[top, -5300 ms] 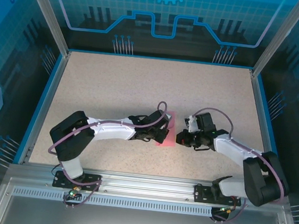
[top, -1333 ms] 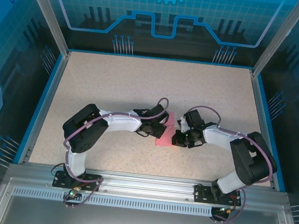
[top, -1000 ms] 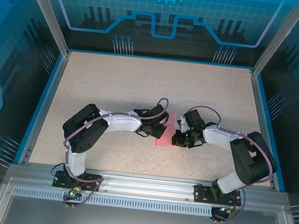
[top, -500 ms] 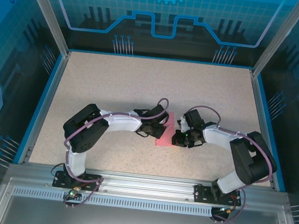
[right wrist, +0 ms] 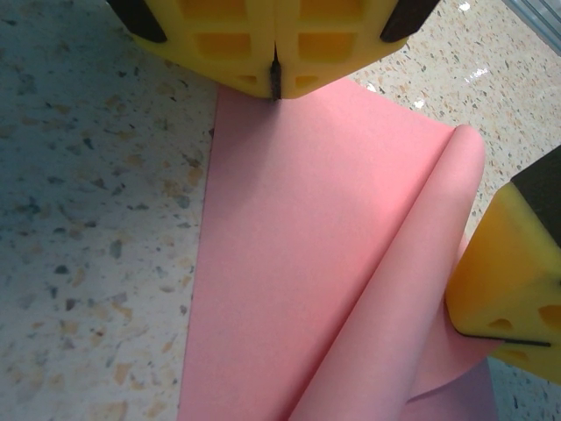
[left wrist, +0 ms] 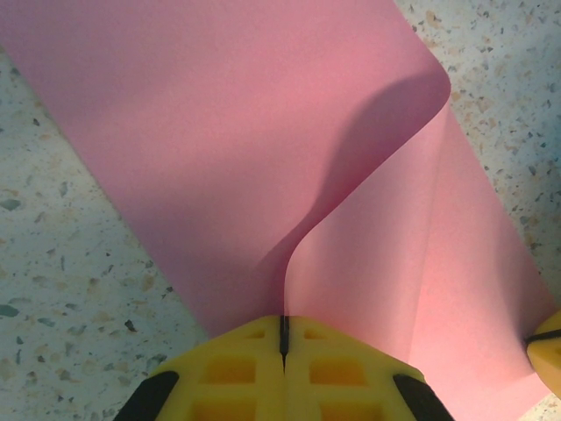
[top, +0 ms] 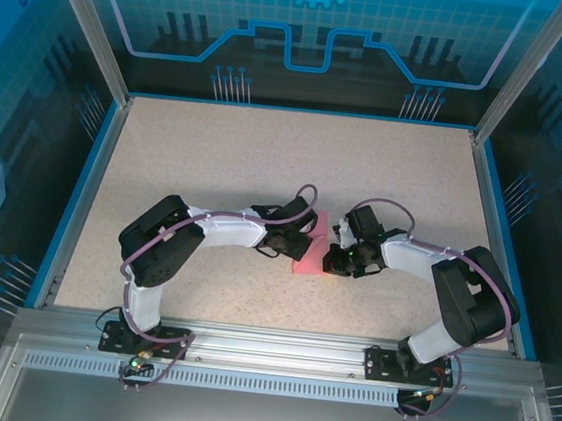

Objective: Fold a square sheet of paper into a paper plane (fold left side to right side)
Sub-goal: Fold the triangle a second time at the center of the table.

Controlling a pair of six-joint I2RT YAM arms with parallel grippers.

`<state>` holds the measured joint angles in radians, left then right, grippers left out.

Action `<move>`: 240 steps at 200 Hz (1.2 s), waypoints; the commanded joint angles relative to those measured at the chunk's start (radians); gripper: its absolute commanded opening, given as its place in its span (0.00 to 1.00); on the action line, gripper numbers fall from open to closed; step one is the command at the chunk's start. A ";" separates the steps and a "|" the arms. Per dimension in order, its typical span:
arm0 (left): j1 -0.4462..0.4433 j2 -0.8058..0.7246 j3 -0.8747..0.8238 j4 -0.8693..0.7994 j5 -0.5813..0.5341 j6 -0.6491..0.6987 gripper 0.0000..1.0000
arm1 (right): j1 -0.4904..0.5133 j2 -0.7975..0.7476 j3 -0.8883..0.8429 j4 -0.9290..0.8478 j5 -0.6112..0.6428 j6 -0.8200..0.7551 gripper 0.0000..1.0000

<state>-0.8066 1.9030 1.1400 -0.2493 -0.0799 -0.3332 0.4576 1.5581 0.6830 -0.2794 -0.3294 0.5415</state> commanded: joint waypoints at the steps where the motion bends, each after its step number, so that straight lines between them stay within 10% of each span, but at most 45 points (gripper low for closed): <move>1: 0.009 -0.006 0.023 0.005 0.025 0.022 0.00 | 0.016 0.039 -0.002 -0.044 0.025 -0.015 0.00; 240: 0.009 0.048 0.033 -0.008 0.037 0.028 0.00 | -0.086 0.091 0.070 0.300 -0.195 0.181 0.00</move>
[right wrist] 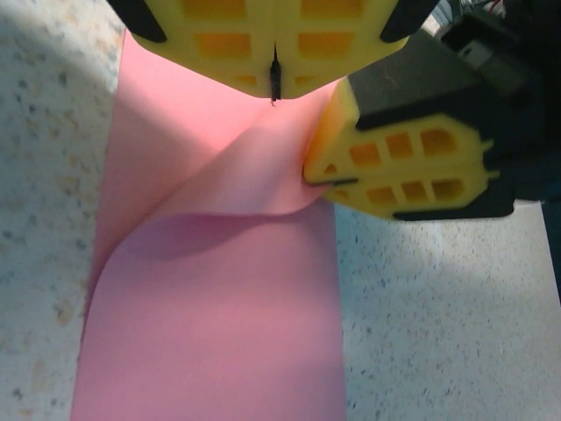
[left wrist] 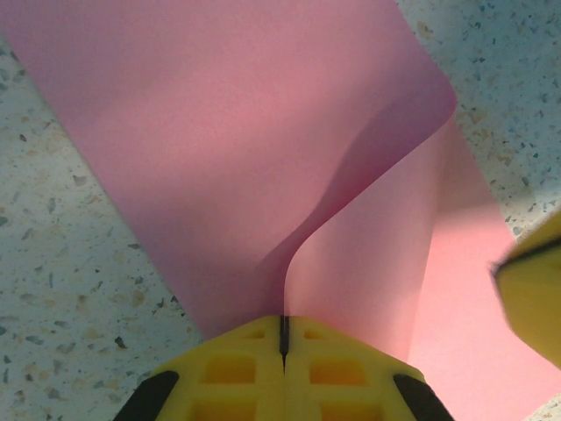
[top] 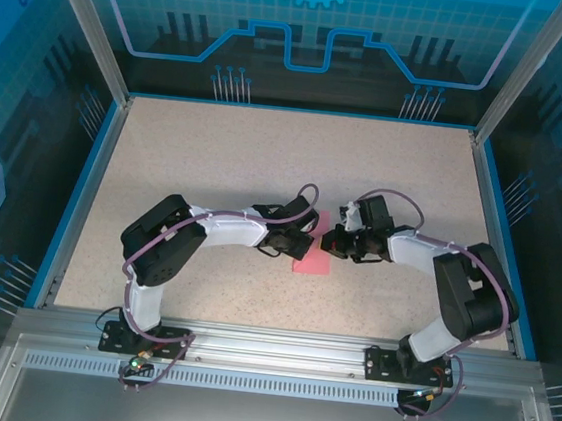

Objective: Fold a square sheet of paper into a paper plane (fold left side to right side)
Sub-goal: Fold the triangle a second time at the center of the table.

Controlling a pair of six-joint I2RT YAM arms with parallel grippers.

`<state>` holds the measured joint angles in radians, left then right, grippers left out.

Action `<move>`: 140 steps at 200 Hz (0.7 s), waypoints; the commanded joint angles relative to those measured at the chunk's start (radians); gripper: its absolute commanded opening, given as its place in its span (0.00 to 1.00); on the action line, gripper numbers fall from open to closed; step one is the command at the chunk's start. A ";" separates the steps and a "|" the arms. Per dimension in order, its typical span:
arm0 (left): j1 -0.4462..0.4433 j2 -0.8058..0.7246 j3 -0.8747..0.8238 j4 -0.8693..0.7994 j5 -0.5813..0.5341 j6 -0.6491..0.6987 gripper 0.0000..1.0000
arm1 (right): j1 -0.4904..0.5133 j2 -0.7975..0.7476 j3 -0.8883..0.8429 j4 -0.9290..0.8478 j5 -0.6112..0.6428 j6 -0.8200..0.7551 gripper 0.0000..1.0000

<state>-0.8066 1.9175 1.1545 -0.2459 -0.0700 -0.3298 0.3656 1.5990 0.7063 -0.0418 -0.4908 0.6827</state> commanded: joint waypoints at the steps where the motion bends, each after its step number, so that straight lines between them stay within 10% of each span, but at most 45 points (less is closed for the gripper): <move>1: 0.009 0.035 0.018 -0.012 0.028 0.025 0.00 | 0.006 0.052 0.048 0.063 -0.034 0.041 0.00; 140: 0.009 0.041 0.040 -0.030 0.019 0.032 0.00 | 0.029 0.157 0.099 0.019 0.010 -0.003 0.00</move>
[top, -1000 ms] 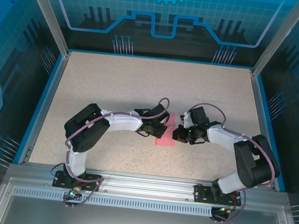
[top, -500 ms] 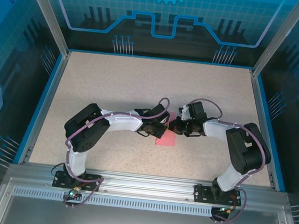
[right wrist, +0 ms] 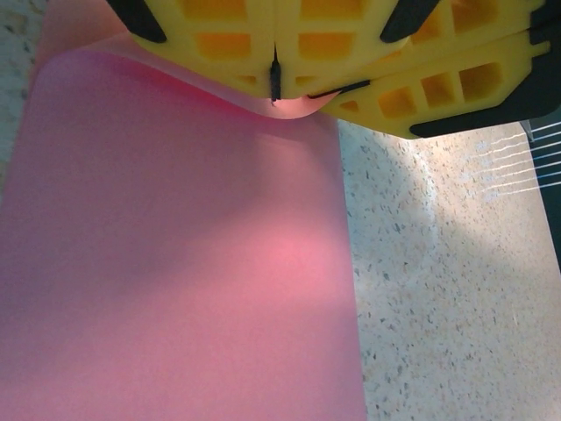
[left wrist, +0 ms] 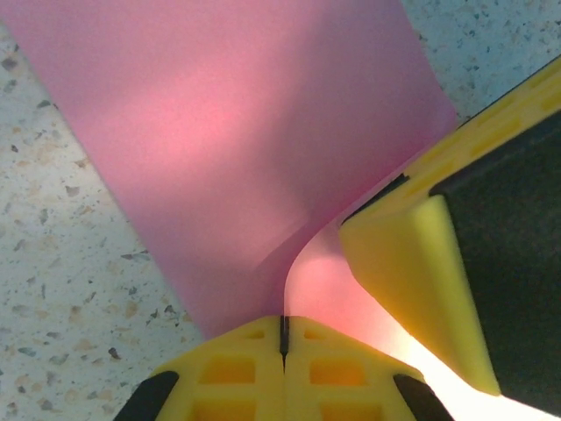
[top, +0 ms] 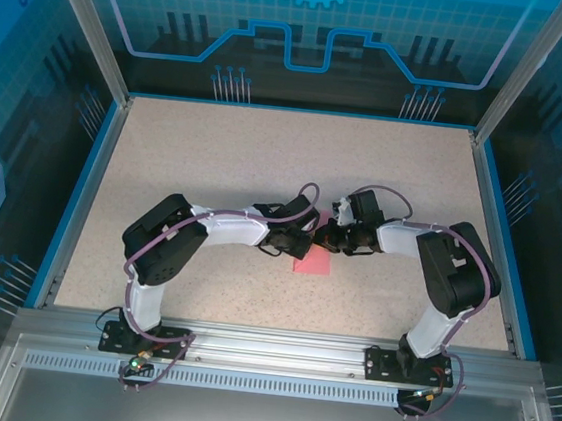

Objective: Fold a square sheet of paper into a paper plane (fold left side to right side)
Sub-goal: Fold the triangle a second time at the center of the table.

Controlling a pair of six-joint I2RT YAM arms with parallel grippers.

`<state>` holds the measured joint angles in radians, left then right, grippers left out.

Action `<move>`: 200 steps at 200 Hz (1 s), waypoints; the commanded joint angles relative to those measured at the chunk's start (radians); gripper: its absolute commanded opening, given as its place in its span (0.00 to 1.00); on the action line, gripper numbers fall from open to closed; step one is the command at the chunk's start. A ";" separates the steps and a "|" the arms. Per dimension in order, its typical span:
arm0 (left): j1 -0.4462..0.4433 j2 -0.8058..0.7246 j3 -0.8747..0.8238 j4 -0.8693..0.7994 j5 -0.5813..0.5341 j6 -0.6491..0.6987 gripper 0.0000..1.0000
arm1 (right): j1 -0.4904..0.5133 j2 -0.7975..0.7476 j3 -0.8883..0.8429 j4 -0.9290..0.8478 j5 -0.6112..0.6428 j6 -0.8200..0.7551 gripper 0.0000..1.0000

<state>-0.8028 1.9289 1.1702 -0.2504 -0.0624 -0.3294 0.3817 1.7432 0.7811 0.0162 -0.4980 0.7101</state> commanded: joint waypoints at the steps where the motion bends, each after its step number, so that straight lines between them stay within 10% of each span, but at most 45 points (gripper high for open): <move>1: 0.005 0.031 0.025 -0.025 0.012 0.032 0.00 | 0.012 0.013 0.024 -0.040 0.018 -0.031 0.00; 142: 0.005 0.050 0.040 -0.039 0.005 0.027 0.00 | 0.013 0.003 0.010 -0.128 0.092 -0.088 0.00; 200: 0.005 -0.019 0.040 -0.064 -0.022 0.021 0.20 | 0.011 0.016 -0.005 -0.151 0.119 -0.094 0.00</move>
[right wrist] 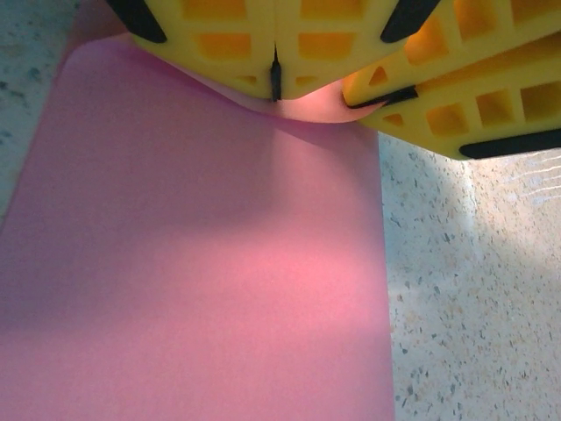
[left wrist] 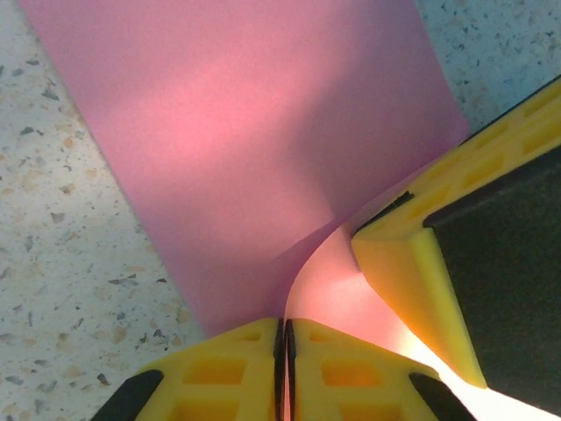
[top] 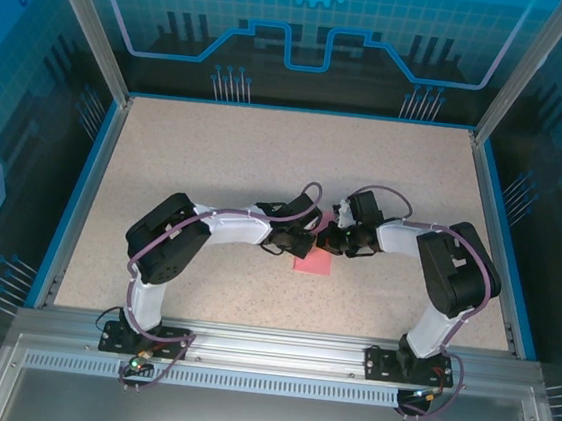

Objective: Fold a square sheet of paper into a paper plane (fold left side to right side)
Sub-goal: Fold the triangle a second time at the center of the table.

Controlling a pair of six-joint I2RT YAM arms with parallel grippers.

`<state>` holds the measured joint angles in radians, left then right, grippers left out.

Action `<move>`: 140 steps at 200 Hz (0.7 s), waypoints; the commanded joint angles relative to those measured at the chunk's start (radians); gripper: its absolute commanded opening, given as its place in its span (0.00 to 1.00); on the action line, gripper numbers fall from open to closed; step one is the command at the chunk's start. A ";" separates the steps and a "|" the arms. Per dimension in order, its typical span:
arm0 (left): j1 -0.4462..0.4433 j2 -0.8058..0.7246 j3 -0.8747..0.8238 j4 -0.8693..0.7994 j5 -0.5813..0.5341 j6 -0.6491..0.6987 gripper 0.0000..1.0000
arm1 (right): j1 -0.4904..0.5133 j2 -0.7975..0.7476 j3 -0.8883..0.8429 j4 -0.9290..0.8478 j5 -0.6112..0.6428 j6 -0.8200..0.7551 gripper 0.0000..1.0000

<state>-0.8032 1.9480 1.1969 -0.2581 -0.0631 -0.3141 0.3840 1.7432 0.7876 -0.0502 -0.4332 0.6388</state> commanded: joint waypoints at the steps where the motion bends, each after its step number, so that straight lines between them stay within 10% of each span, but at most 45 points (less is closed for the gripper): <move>1: 0.005 -0.039 0.013 -0.058 -0.023 0.006 0.21 | 0.009 0.016 -0.011 -0.085 0.055 -0.022 0.00; 52: 0.006 -0.186 -0.020 -0.081 -0.014 -0.006 0.40 | 0.008 0.027 -0.013 -0.080 0.050 -0.022 0.00; 140: 0.005 -0.156 -0.091 0.041 0.453 -0.112 0.37 | 0.008 0.030 -0.008 -0.083 0.044 -0.028 0.00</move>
<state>-0.8021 1.7405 1.1152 -0.2462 0.2478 -0.3878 0.3847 1.7432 0.7876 -0.0509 -0.4305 0.6300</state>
